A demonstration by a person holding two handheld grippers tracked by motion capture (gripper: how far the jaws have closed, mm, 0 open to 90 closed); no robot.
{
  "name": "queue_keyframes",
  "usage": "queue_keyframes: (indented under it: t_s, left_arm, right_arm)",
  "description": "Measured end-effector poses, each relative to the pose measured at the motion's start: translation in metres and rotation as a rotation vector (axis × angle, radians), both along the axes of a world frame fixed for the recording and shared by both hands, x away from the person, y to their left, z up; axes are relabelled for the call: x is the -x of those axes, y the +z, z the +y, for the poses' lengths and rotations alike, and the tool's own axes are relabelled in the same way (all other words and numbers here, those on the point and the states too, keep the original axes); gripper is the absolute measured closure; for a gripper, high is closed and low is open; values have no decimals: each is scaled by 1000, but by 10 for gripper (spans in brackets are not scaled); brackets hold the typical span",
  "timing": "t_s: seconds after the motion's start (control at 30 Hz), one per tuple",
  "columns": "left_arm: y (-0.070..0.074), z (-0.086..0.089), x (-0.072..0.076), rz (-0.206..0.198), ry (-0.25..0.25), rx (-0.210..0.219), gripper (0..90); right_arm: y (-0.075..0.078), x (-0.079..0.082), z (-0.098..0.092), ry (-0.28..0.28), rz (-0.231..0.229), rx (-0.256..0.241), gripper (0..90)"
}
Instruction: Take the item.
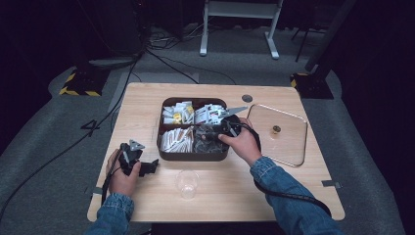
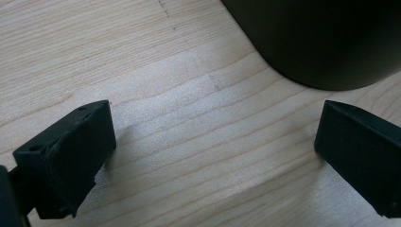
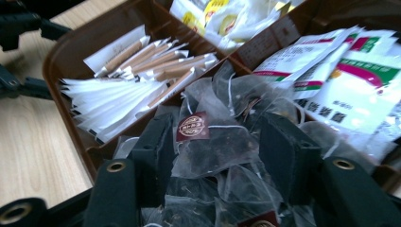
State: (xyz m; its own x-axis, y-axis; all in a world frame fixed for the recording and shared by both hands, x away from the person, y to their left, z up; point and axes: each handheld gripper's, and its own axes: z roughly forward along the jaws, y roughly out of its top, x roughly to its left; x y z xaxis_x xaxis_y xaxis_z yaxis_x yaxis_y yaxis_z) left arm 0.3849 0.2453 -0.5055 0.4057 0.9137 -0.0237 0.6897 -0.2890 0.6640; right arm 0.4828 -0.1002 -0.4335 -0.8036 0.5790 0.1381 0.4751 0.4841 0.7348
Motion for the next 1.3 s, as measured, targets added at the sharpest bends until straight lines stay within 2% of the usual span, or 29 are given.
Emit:
queue_keyframes:
  t_s: [0.1,0.2,0.27,0.3,0.47,0.5,0.6,0.73,0.97,1.17,1.2,1.23,1.3]
  left_arm:
    - [0,0,0,0,0,0,0]
    - [0,0,0,0,0,0,0]
    - [0,0,0,2,0,1,0]
    - [0,0,0,0,0,0,0]
    - [0,0,0,1,0,1,0]
    - [0,0,0,1,0,1,0]
    - [0,0,0,0,0,0,0]
    - [0,0,0,0,0,0,0]
    - [0,0,0,1,0,1,0]
    - [0,0,0,0,0,0,0]
    - [0,0,0,2,0,1,0]
    - [0,0,0,0,0,-1,0]
    - [0,0,0,1,1,1,0]
  right_arm:
    - [-6,0,6,18,25,9,426]
    - [-12,1,10,19,28,27,447]
    - [-14,0,10,12,22,46,491]
    - [-15,-1,9,9,16,67,562]
    - [-15,-1,10,13,4,106,636]
    - [-13,0,11,19,-7,119,720]
    - [-12,2,12,22,-19,130,744]
    - [-11,3,11,22,-28,110,782]
    - [-7,3,5,9,-18,56,790]
    - [-1,5,-1,1,-17,-4,791]
    - [2,5,-3,-4,-13,-30,791]
    - [2,5,-3,-4,-13,-30,791]
    - [5,5,-5,-4,-7,-66,791]
